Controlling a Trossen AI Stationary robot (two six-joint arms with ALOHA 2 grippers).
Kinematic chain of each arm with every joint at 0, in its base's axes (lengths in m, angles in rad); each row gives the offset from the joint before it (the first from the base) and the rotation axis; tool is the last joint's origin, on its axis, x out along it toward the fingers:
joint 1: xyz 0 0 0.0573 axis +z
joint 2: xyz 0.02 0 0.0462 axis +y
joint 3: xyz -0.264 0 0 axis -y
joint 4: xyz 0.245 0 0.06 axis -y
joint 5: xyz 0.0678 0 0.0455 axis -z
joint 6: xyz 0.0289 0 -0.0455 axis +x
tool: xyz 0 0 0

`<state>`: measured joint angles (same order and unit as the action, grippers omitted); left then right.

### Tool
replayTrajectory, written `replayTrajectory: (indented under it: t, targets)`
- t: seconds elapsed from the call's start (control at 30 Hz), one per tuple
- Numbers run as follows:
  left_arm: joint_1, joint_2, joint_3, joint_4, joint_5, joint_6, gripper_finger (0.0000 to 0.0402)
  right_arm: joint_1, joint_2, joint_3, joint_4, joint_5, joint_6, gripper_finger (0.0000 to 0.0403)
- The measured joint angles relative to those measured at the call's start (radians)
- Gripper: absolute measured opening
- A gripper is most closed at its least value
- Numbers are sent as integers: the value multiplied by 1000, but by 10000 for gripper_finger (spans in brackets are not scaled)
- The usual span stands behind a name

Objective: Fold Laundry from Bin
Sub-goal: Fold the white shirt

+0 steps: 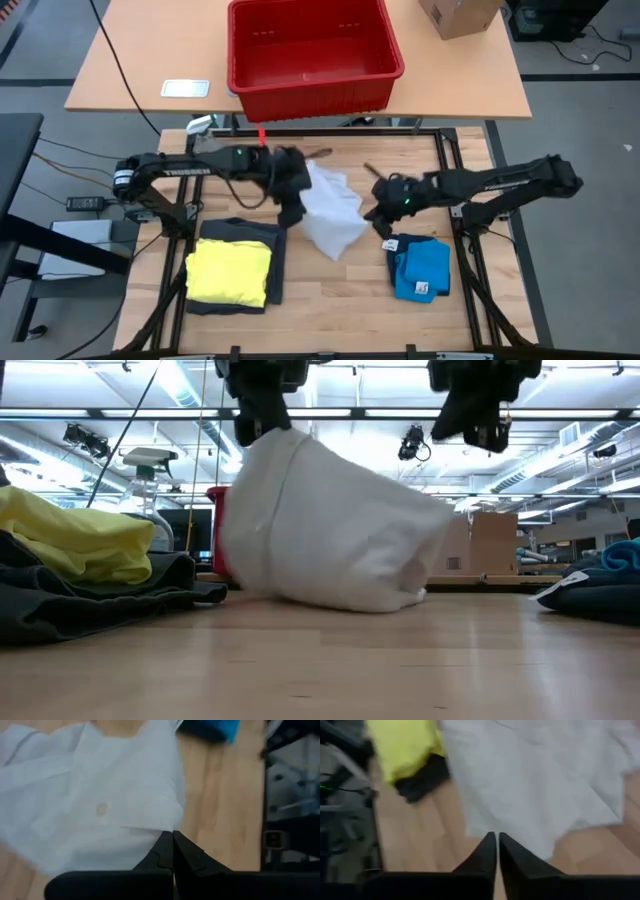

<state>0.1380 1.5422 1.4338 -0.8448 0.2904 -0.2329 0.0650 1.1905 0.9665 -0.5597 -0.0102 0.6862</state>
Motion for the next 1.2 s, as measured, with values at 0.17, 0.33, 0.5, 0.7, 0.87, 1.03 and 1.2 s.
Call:
replayTrajectory:
  t: [0.17,0.33,0.5,0.7,0.87,1.03,1.2]
  targets:
    - [-117,46,-35,-3,-34,-70,0,103,134,0,-10,44,45,89]
    - [-210,78,-210,143,-37,-192,2,167,265,0,20,68,43,153]
    - [-252,75,-291,250,-24,-285,4,179,309,-1,64,77,-41,195]
    - [-290,74,-296,251,-24,-291,5,179,303,0,71,135,-138,230]
    - [-293,74,-296,239,-24,-304,6,178,275,0,63,144,-148,241]
    - [-294,31,-296,234,-82,-315,31,183,215,0,56,159,-174,240]
    - [-278,-33,-295,231,-154,-308,109,183,156,0,50,171,-234,240]
